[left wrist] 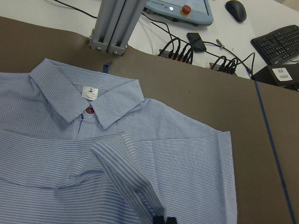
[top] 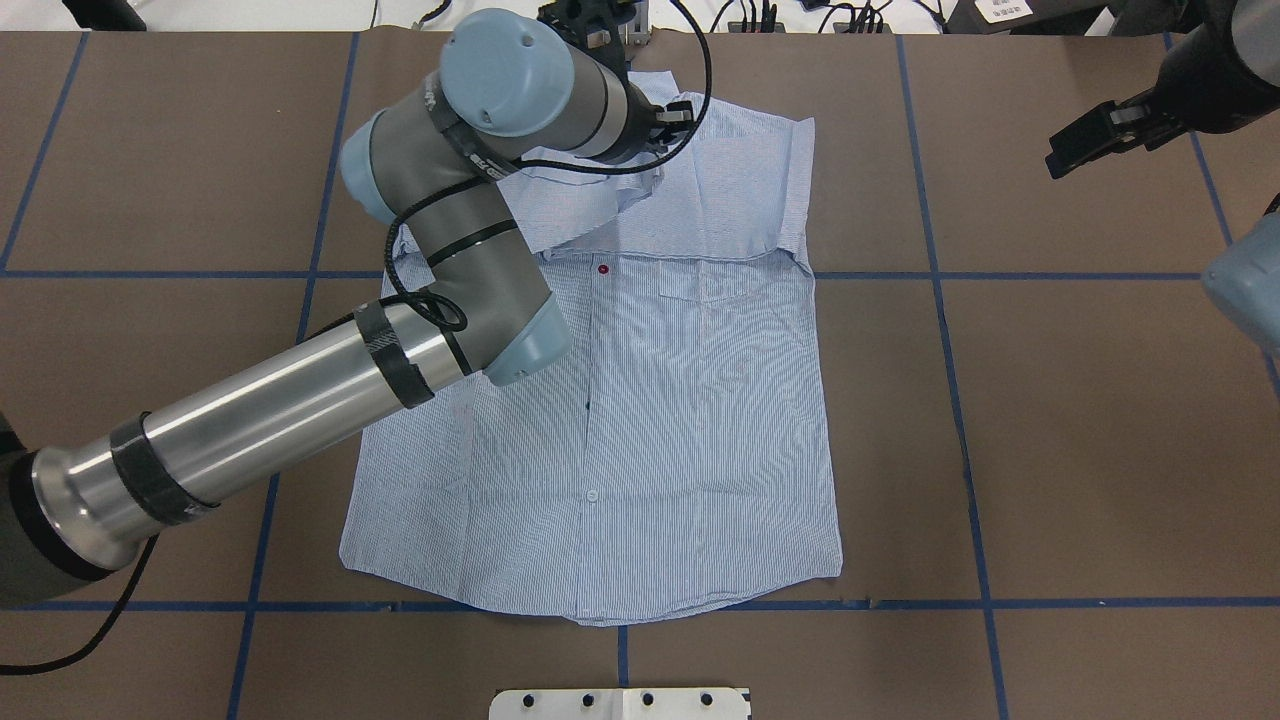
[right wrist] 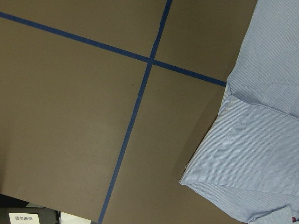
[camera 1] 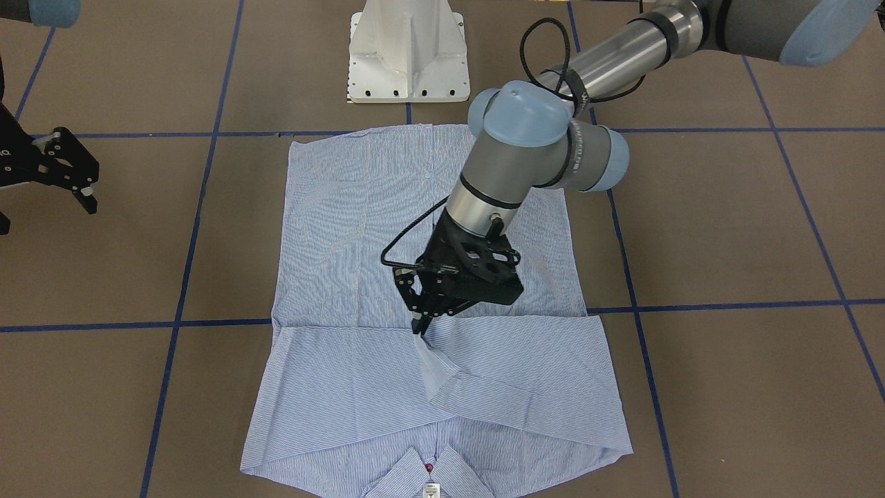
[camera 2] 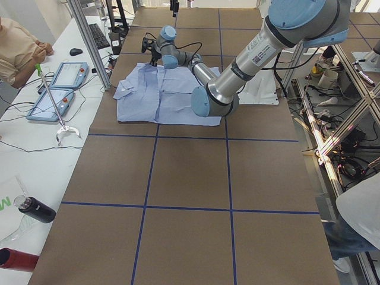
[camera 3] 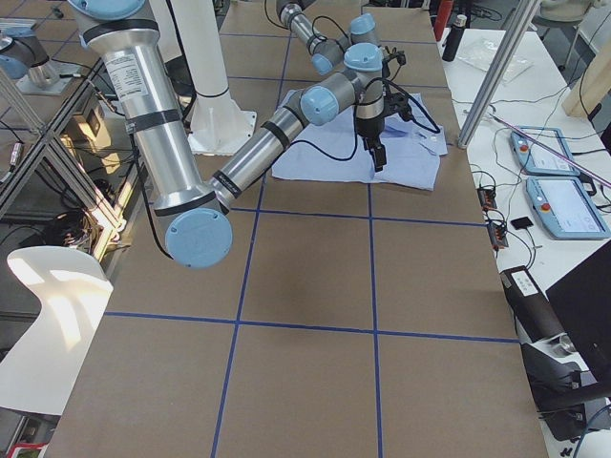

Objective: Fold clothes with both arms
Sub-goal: 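Carry the sleeve with the left gripper across onto the shirt front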

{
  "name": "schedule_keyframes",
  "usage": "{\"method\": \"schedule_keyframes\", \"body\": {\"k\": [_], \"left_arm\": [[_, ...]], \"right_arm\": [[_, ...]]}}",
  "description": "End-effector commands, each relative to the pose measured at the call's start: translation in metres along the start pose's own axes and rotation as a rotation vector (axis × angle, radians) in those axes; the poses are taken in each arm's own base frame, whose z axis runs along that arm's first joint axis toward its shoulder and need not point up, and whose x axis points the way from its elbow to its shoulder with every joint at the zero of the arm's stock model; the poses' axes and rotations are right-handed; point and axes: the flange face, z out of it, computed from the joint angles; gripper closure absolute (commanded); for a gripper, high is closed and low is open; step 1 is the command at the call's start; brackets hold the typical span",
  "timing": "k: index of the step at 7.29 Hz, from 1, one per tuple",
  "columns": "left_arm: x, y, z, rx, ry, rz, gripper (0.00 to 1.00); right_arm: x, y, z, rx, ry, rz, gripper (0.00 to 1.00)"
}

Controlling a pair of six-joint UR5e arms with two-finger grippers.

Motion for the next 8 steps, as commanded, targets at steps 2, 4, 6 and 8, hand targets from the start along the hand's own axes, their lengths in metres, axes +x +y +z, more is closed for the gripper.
{"method": "schedule_keyframes", "body": {"k": [2, 4, 6, 8], "left_arm": [[0.026, 0.071, 0.037, 0.0, -0.033, 0.041, 1.0], [0.036, 0.107, 0.05, -0.029, -0.041, 0.061, 0.08], [0.055, 0.12, 0.044, -0.01, -0.012, 0.034, 0.0], [0.04, 0.117, 0.024, -0.05, -0.058, 0.134, 0.0]], "right_arm": [[0.002, 0.001, 0.001, -0.002, 0.003, 0.003, 0.0], [0.003, 0.002, 0.003, -0.006, 0.004, 0.004, 0.0], [0.002, 0.002, 0.002, -0.005, 0.002, 0.015, 0.0], [-0.038, 0.004, 0.0, 0.022, -0.049, 0.141, 0.0]]}}
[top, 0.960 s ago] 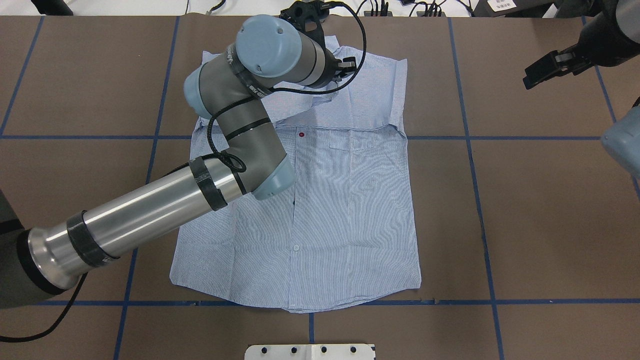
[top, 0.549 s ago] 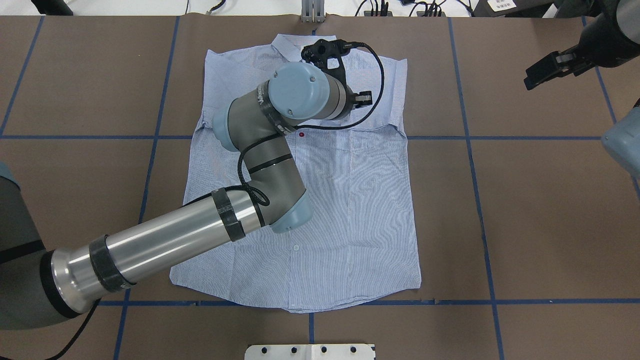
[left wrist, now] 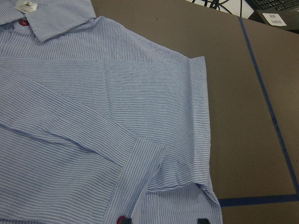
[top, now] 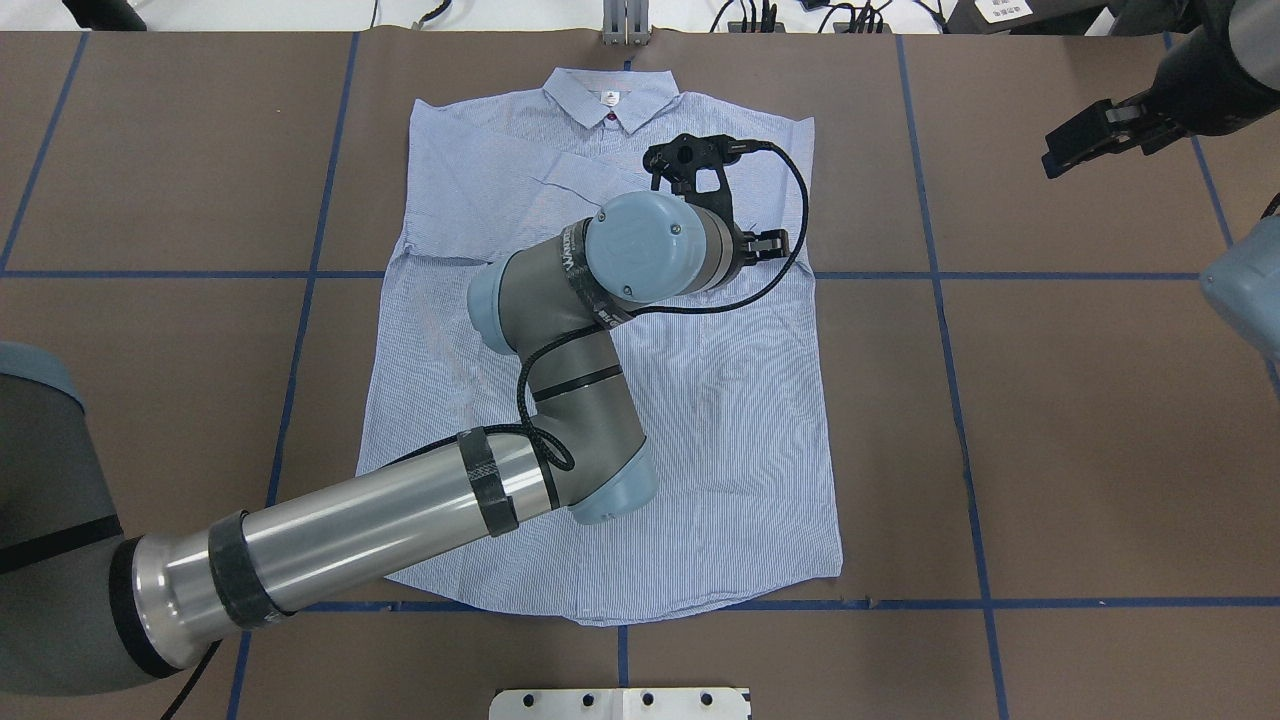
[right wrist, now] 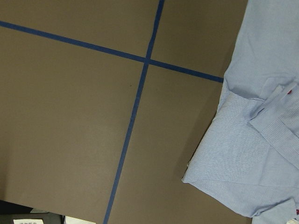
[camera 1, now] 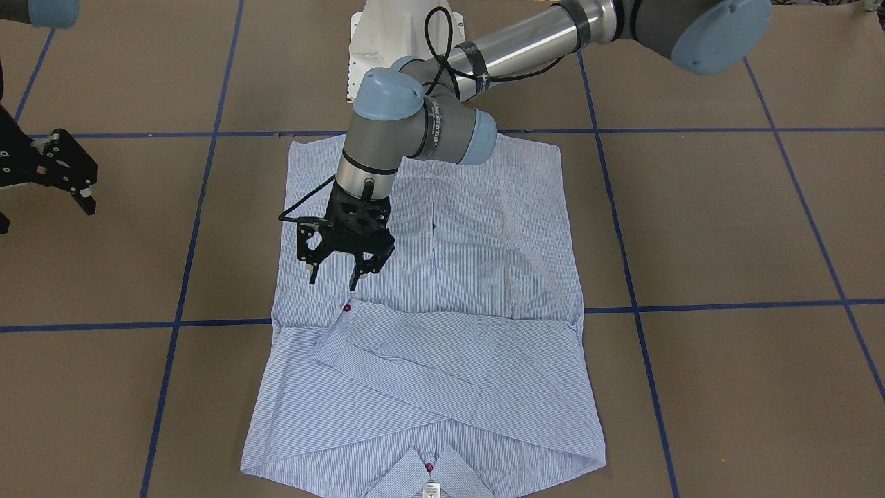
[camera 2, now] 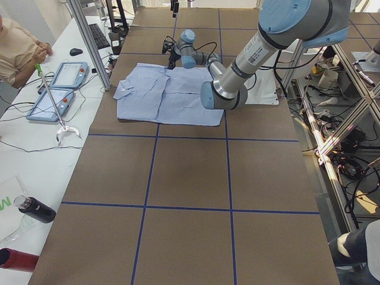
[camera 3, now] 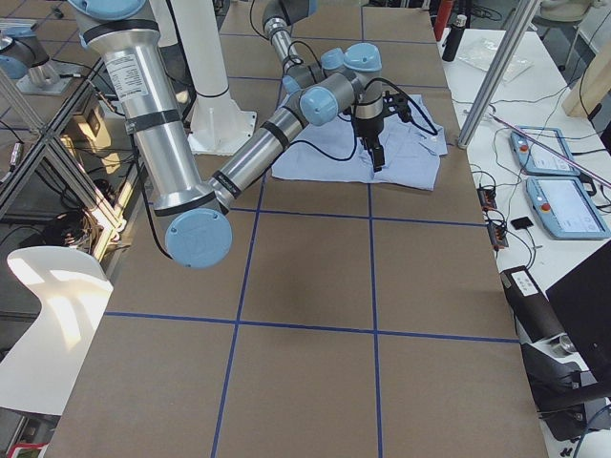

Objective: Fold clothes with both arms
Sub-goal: 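Release the sleeve with the left gripper while both grippers move to the hem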

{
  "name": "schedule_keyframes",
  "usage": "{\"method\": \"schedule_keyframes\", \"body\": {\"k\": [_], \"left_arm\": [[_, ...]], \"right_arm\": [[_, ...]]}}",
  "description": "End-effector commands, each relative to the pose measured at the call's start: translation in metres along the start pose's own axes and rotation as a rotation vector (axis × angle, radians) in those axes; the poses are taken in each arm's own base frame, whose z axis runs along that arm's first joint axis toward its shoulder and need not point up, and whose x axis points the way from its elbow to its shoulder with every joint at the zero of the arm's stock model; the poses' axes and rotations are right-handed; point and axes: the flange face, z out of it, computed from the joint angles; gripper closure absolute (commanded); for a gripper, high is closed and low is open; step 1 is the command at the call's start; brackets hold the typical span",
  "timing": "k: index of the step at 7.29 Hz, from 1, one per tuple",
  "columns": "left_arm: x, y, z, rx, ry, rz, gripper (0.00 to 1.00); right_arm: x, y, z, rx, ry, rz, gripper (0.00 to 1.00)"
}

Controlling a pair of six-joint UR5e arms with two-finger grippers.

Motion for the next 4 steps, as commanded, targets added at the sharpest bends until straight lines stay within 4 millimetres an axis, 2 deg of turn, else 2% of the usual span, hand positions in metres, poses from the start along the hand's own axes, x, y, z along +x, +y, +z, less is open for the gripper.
{"method": "schedule_keyframes", "body": {"k": [1, 3, 4], "left_arm": [[-0.046, 0.011, -0.046, -0.092, -0.055, 0.162, 0.0], [-0.133, 0.035, -0.134, -0.089, -0.032, 0.259, 0.0], [-0.173, 0.052, -0.166, -0.139, -0.012, 0.307, 0.0]], "right_arm": [[-0.059, 0.015, 0.014, 0.046, -0.049, 0.12, 0.0], [-0.164, 0.069, 0.037, 0.108, -0.049, 0.22, 0.0], [-0.203, 0.104, 0.044, 0.103, -0.073, 0.269, 0.0]]}}
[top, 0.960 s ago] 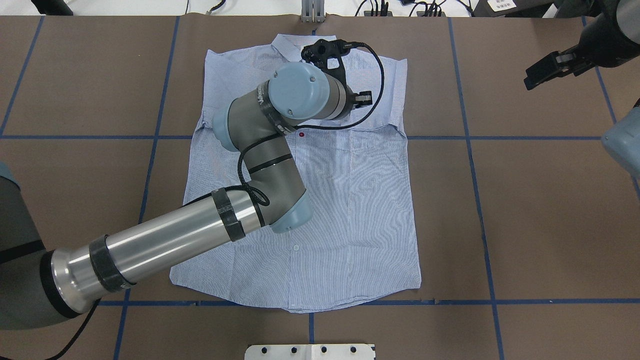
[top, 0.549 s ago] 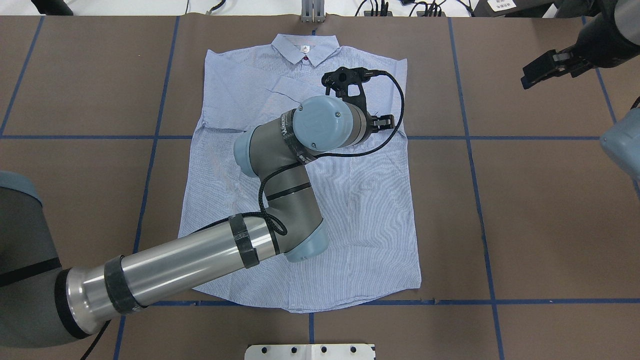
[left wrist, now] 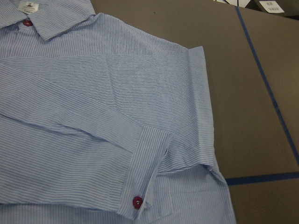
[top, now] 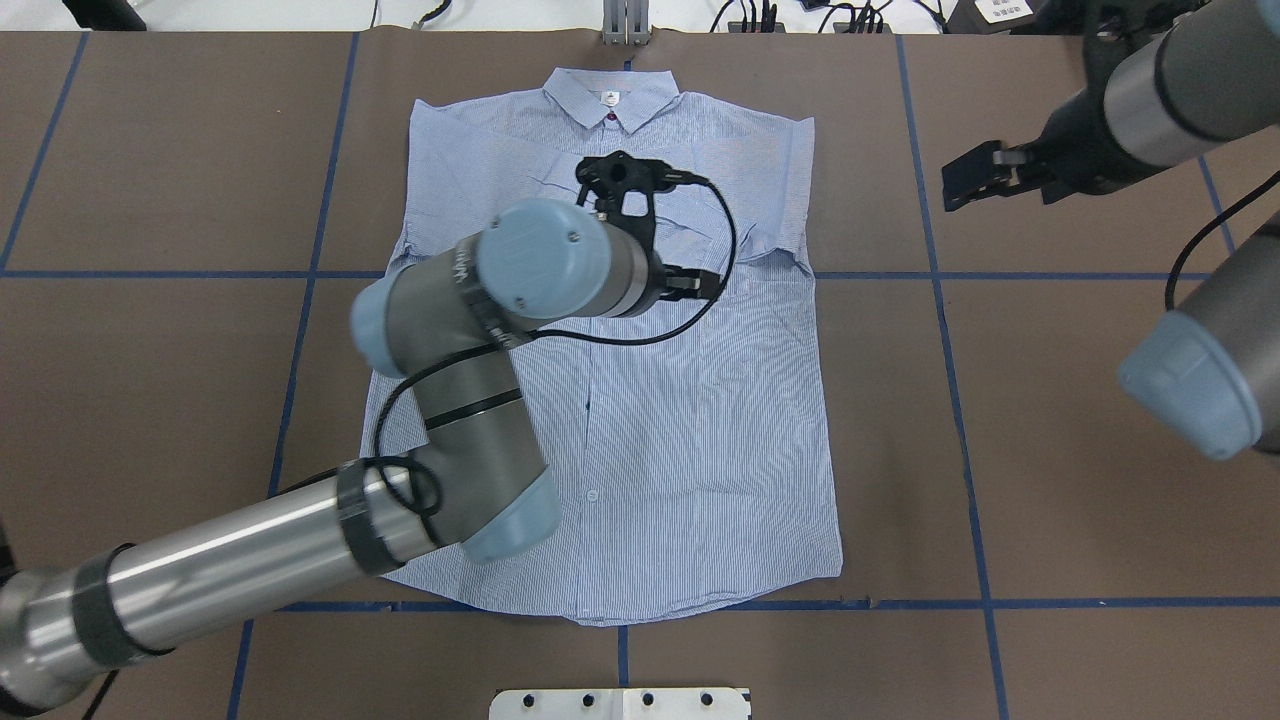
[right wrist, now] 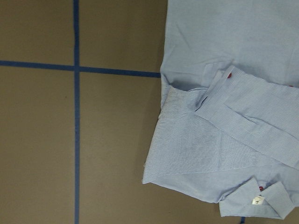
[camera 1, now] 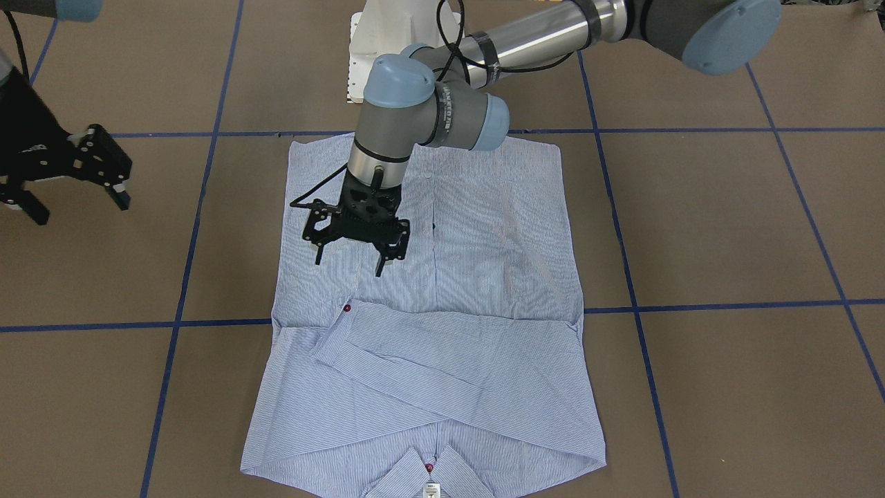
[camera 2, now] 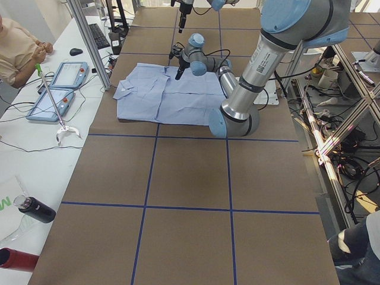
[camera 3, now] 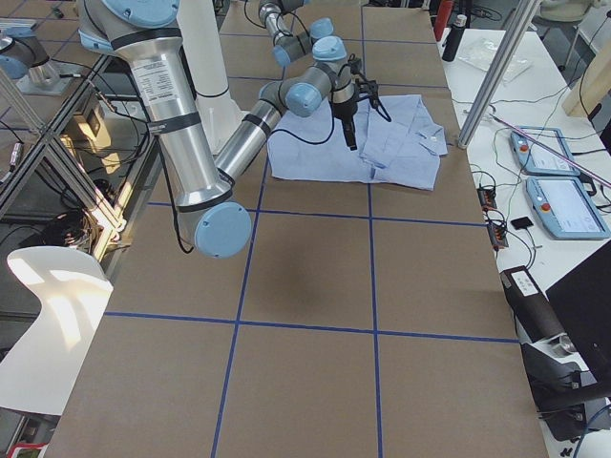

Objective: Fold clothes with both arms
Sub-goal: 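Release the sleeve with the left gripper while both grippers move to the hem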

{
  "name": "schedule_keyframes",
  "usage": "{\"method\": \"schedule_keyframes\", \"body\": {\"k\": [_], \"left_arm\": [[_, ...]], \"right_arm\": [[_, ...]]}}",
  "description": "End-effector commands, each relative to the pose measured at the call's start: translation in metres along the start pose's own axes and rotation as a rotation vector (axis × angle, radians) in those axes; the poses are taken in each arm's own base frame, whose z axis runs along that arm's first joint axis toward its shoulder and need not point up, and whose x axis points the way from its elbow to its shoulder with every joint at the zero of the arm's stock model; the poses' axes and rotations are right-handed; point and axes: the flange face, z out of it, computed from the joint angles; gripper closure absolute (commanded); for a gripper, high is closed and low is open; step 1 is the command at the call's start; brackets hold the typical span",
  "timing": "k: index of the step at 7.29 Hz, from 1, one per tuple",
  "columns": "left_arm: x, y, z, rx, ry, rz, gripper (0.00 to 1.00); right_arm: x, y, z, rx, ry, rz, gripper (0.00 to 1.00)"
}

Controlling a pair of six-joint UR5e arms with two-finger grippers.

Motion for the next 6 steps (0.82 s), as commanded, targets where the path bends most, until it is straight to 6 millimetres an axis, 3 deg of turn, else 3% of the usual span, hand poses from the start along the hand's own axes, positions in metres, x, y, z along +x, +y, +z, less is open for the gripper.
{"method": "schedule_keyframes", "body": {"k": [1, 2, 3, 4, 6], "left_arm": [[-0.07, 0.048, -0.062, -0.062, 0.025, 0.068, 0.0], [-0.116, 0.079, -0.082, -0.083, -0.017, 0.016, 0.0], [-0.147, 0.106, -0.093, -0.089, -0.04, -0.096, 0.0], [-0.15, 0.151, -0.079, -0.096, -0.075, -0.166, 0.0], [-0.146, 0.208, -0.063, -0.148, -0.105, -0.23, 0.0]], "right_arm": [[-0.071, 0.1, 0.016, 0.011, -0.034, 0.101, 0.0], [-0.088, 0.149, 0.031, 0.027, -0.016, 0.129, 0.0], [-0.08, 0.182, 0.028, 0.022, -0.01, 0.11, 0.0], [-0.075, 0.2, 0.024, 0.025, -0.009, 0.1, 0.0], [-0.077, 0.204, 0.025, 0.032, -0.009, 0.1, 0.0]]}}
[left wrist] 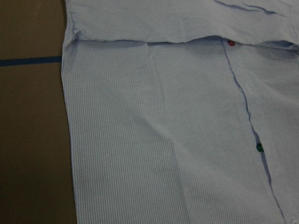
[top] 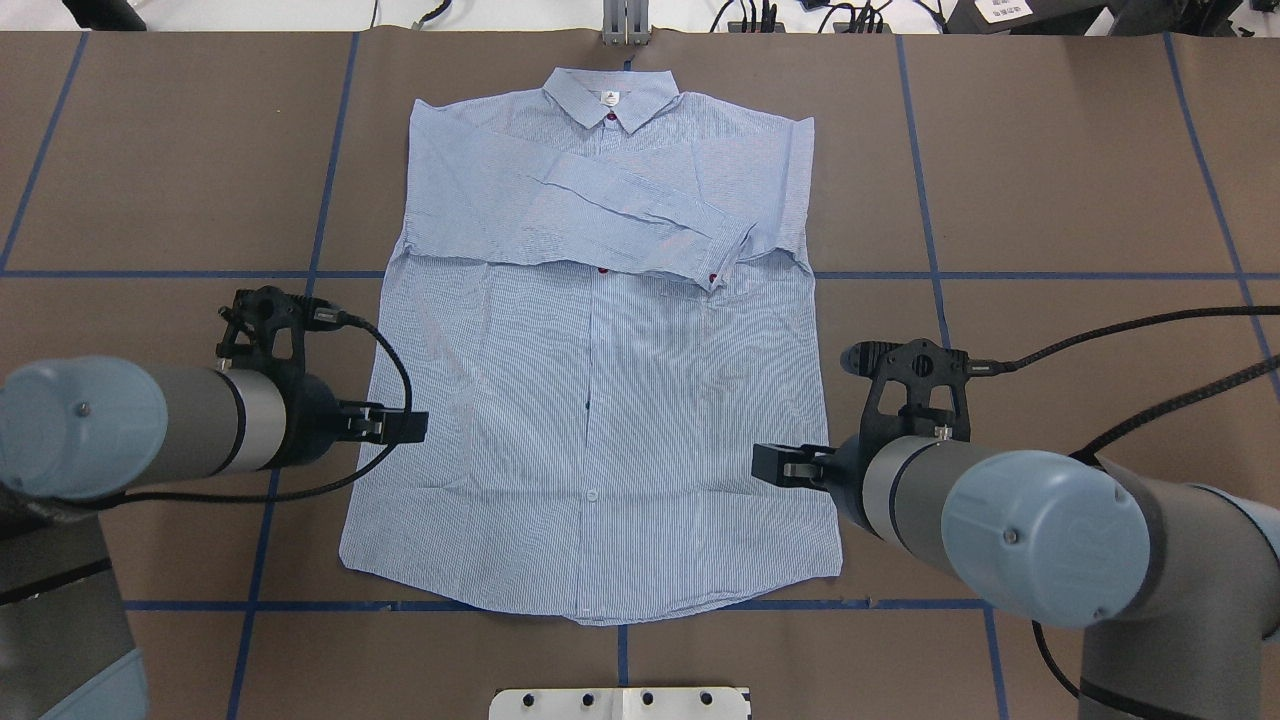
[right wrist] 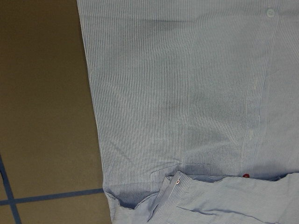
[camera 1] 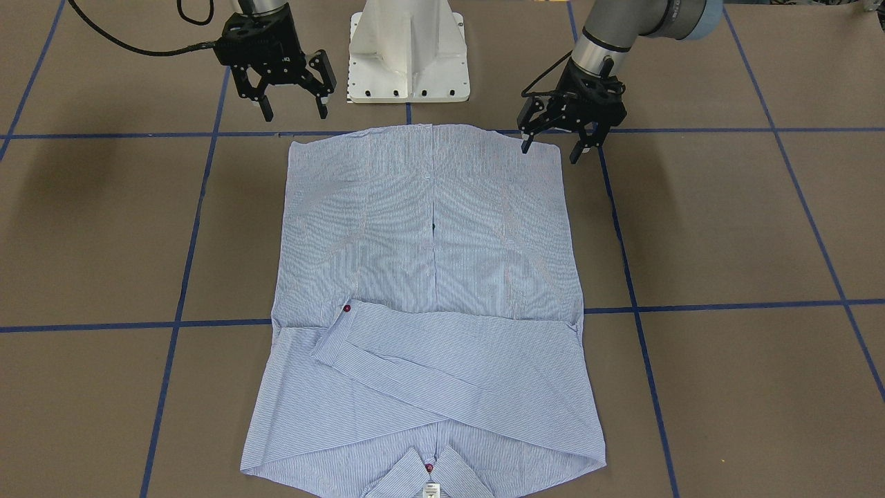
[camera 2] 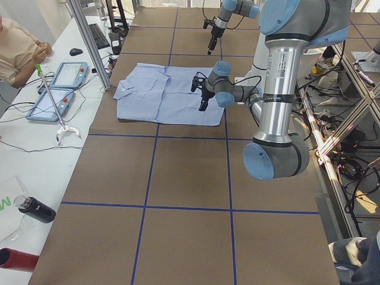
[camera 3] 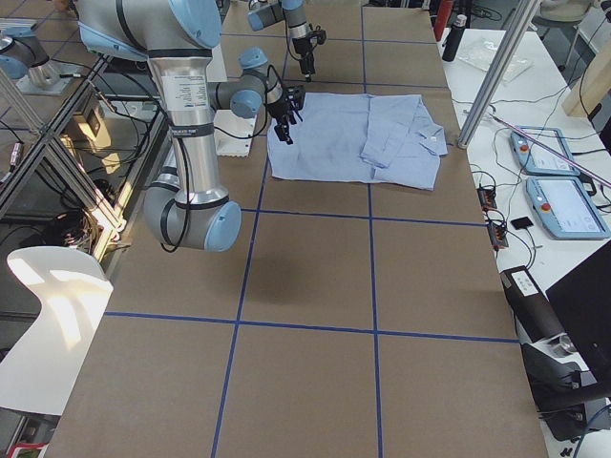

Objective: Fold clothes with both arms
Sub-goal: 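Position both grippers at the hem corners nearest the robot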

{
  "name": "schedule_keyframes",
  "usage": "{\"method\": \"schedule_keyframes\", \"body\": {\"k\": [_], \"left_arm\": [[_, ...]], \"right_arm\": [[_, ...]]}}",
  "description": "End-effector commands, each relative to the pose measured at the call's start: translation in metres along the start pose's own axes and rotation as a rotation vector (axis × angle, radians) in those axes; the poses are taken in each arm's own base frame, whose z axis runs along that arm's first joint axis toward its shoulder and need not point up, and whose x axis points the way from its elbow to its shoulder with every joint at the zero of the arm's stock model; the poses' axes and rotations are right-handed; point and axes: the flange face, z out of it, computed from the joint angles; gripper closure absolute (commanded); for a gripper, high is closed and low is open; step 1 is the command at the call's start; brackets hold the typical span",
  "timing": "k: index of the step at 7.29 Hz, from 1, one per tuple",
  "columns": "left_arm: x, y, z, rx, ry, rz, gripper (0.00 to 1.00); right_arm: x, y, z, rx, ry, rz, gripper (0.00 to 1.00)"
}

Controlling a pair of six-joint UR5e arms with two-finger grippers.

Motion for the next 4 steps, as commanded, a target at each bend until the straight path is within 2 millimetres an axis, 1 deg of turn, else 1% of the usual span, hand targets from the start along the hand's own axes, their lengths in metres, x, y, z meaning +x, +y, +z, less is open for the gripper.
{"method": "schedule_keyframes", "body": {"k": [1, 3, 4], "left_arm": [[-0.014, 0.043, 0.021, -0.051, -0.048, -0.068, 0.0], [-0.025, 0.049, 0.042, -0.065, -0.089, -0.069, 0.02], [-0.027, 0.05, 0.047, -0.068, -0.097, -0.087, 0.1]], "right_arm": [[0.0, 0.005, -0.001, 0.003, -0.002, -0.001, 0.0], [0.0, 0.005, -0.001, 0.003, -0.002, -0.001, 0.0], [-0.001, 0.005, -0.001, 0.004, -0.005, -0.001, 0.0]]}}
